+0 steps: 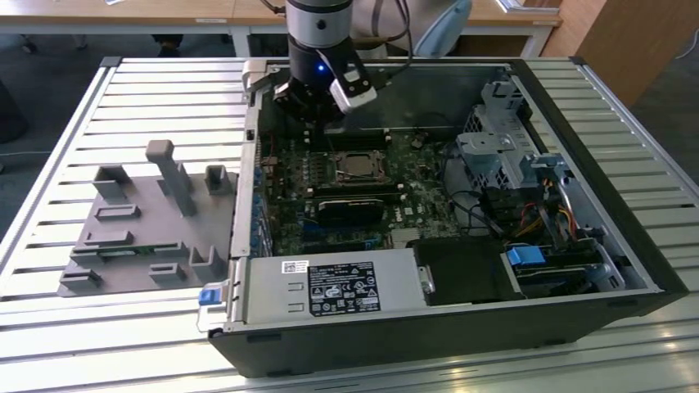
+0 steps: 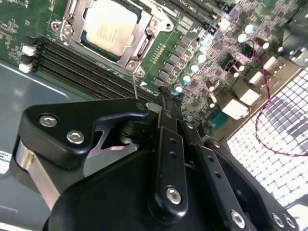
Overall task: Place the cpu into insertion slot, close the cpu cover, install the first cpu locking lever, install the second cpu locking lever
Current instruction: 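Install the first cpu locking lever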
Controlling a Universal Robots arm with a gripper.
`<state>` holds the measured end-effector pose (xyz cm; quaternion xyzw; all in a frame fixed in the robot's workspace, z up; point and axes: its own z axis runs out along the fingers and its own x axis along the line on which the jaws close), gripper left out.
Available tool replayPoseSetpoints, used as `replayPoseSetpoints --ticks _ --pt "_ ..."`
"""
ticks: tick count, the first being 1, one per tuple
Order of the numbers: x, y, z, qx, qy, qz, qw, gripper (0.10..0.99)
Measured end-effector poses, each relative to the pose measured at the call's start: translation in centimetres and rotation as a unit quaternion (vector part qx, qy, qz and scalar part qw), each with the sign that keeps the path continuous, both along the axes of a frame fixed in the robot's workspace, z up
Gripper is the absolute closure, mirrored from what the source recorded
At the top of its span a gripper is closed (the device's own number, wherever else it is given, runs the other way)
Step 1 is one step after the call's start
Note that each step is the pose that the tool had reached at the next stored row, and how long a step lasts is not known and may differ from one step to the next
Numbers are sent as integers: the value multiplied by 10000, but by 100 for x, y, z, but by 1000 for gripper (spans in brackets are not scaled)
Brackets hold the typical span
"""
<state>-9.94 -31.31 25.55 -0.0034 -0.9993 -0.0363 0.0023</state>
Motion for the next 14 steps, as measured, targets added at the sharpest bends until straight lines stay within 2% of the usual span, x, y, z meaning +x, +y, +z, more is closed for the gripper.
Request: replayPoseSetpoints --ticks 14 --pt "-34 93 -25 20 0 -6 10000 973"
